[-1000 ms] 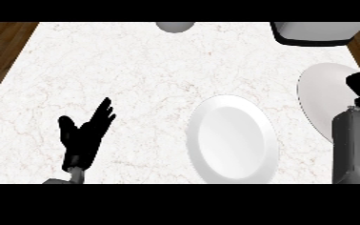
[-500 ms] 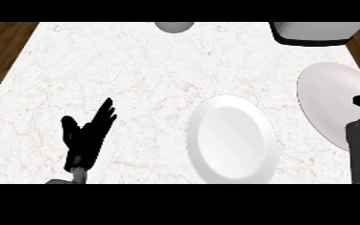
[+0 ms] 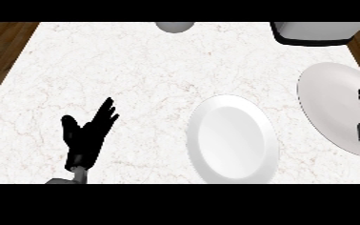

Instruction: Pick the squash from the plate and place it in the plate

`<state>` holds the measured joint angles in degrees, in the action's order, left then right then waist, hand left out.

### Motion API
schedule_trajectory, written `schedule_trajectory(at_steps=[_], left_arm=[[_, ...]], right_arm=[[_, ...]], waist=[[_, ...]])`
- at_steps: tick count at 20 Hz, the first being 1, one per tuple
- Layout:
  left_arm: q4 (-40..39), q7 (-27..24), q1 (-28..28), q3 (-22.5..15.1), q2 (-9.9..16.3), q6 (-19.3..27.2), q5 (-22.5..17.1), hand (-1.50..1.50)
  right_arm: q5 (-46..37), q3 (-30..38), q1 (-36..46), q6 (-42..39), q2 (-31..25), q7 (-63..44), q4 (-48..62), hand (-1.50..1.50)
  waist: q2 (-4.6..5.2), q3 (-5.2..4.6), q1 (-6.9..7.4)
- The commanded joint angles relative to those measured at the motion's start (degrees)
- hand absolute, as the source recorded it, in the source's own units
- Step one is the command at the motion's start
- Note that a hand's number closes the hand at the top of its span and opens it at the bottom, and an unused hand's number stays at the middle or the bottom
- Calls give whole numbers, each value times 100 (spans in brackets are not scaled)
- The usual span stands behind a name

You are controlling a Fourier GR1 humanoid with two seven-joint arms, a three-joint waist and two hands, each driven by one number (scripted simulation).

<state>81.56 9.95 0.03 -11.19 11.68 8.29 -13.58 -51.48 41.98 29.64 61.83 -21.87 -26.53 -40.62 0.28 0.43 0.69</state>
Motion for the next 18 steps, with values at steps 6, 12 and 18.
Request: schedule_trajectory(at_steps=[6, 12, 18], left_arm=[[-517, -44, -276, 147, -126, 74, 107, 0], [205, 366, -19, 227, 110, -58, 13, 0], [811, 646, 361, -54, -29, 92, 217, 0]], right_arm=[[2598, 124, -745, 437, 557, 2106, -1484, -150], [3725, -158, -1960, -550, 1342, 2665, -3311, -150], [3992, -1003, -2963, -752, 2160, 2983, -4347, -150]], waist=[[-17, -24, -129], [-59, -40, -143], [-55, -41, -80]])
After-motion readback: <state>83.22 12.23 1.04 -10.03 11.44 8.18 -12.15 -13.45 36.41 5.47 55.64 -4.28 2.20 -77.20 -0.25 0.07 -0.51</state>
